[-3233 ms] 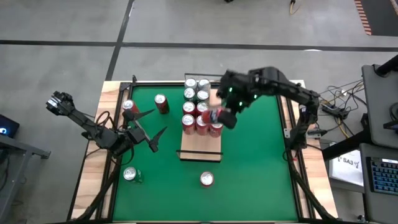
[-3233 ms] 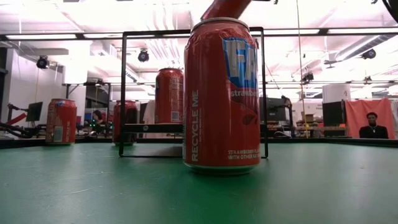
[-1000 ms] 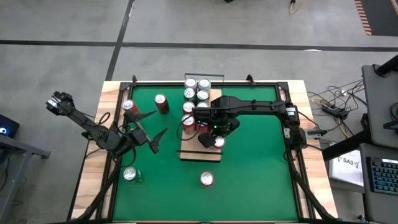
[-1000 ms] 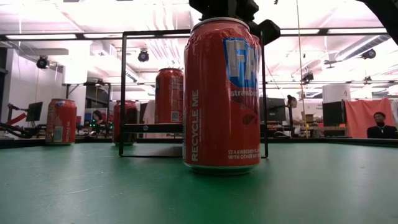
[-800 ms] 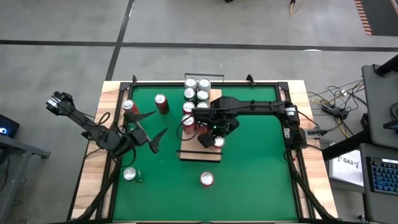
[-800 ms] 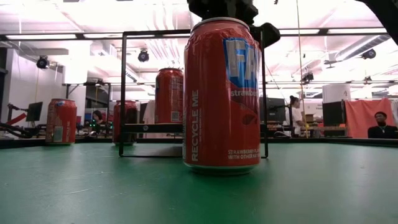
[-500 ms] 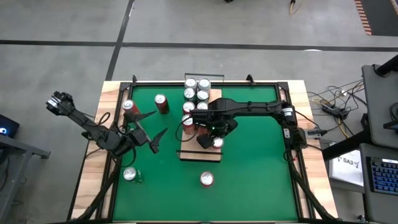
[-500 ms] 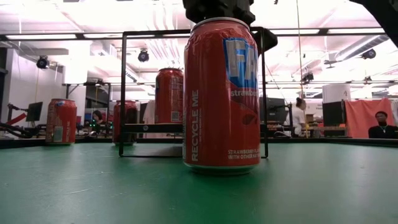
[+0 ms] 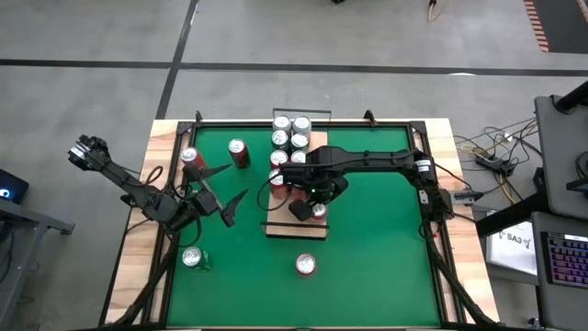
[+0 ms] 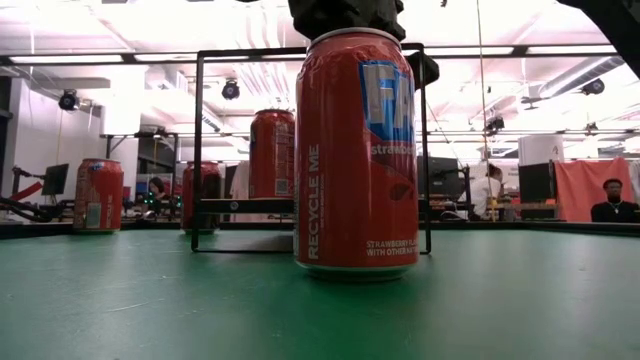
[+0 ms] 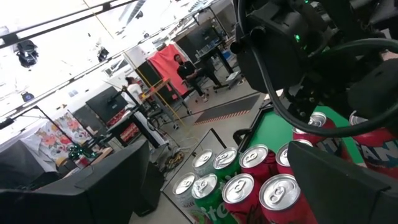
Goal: Place canned beverage on shelf
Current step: Put the orange soda can on the shelf and aligned with the other orange soda can
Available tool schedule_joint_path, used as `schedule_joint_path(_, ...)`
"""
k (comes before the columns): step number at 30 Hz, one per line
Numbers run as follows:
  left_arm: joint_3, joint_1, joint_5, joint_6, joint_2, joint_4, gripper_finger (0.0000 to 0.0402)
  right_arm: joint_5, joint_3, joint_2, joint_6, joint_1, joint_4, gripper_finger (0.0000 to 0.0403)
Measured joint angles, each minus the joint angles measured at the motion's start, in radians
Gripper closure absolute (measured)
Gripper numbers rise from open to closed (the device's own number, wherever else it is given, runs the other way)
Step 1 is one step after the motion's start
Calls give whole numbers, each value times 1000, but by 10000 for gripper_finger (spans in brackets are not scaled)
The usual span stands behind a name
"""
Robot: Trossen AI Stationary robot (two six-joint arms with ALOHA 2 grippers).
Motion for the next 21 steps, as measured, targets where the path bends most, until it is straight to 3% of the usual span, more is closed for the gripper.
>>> schedule_joint_path(9, 0, 0, 0, 0, 0, -1, 36, 8, 5, -11, -1, -4, 7, 54)
schedule_joint_path(21, 0, 0, 0, 0, 0, -3, 36, 76, 157, -12, -26, -4, 10, 60)
